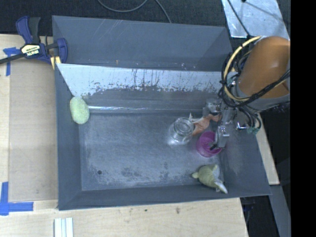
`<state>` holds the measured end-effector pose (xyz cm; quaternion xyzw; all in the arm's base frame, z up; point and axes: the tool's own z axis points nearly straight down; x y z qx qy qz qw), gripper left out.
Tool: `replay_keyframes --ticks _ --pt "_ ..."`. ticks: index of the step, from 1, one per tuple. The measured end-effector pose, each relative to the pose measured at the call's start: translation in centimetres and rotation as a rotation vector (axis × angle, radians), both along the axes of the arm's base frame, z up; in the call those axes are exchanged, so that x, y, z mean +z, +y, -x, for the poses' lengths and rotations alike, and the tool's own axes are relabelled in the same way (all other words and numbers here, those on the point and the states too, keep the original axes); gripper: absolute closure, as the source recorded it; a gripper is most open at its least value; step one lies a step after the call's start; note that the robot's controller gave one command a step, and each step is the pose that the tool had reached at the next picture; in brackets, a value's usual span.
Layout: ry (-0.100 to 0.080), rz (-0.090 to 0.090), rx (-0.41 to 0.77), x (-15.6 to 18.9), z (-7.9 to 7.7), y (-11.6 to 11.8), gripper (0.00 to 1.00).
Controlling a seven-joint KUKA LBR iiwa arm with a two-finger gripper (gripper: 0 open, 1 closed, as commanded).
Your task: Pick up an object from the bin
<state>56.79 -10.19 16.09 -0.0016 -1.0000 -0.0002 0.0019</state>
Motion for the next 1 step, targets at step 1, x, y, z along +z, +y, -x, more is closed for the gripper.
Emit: replay_keyframes --ticks 1 --pt "-0.008 0.001 0.003 0.49 -0.14 0.05 0.00"
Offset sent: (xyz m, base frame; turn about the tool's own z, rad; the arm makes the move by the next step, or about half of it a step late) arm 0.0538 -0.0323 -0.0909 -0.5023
